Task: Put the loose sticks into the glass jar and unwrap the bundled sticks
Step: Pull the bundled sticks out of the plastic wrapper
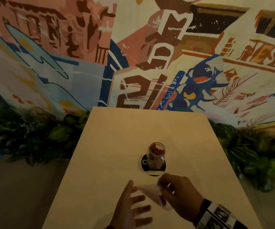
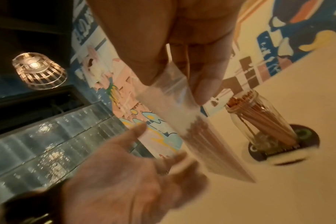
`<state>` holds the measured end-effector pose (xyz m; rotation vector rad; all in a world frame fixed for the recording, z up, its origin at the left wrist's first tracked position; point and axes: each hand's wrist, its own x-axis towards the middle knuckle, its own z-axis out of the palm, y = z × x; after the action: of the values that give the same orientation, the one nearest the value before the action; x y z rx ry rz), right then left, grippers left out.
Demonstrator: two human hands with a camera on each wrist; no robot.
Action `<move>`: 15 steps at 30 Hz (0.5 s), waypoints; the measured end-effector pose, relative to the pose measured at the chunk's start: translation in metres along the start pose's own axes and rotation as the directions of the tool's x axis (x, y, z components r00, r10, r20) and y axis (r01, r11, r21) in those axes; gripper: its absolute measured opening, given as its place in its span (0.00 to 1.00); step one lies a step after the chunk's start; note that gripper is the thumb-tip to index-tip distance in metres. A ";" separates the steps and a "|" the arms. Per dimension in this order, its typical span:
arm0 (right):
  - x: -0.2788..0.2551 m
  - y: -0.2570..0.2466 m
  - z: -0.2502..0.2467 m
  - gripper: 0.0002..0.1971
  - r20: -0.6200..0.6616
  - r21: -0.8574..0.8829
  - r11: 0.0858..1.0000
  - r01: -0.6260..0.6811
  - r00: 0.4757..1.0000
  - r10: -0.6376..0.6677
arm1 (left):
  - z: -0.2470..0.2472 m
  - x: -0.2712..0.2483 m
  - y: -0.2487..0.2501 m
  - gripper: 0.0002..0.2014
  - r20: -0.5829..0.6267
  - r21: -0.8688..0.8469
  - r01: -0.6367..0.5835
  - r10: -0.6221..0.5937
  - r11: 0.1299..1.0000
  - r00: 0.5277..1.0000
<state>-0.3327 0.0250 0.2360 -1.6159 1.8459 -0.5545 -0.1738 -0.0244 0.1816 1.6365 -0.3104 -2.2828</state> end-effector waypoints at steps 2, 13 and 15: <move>-0.003 -0.006 -0.008 0.07 0.032 -0.049 0.997 0.057 0.998 -0.056 | -0.004 0.019 0.000 0.38 0.112 -0.145 0.181 -0.166 0.973 0.980; -0.019 0.011 -0.018 0.11 0.020 0.757 0.613 -0.226 0.946 0.324 | 0.020 0.009 0.023 0.11 0.106 -0.380 -0.213 0.271 0.900 0.957; -0.013 0.016 -0.011 0.12 0.245 0.913 0.165 -0.374 0.824 0.511 | 0.025 -0.001 0.037 0.05 0.048 -0.321 -0.424 0.462 0.847 0.885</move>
<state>-0.3513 0.0391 0.2358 -0.1657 1.4016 -1.1770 -0.1922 -0.0579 0.2036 1.1302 -0.3120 -1.9603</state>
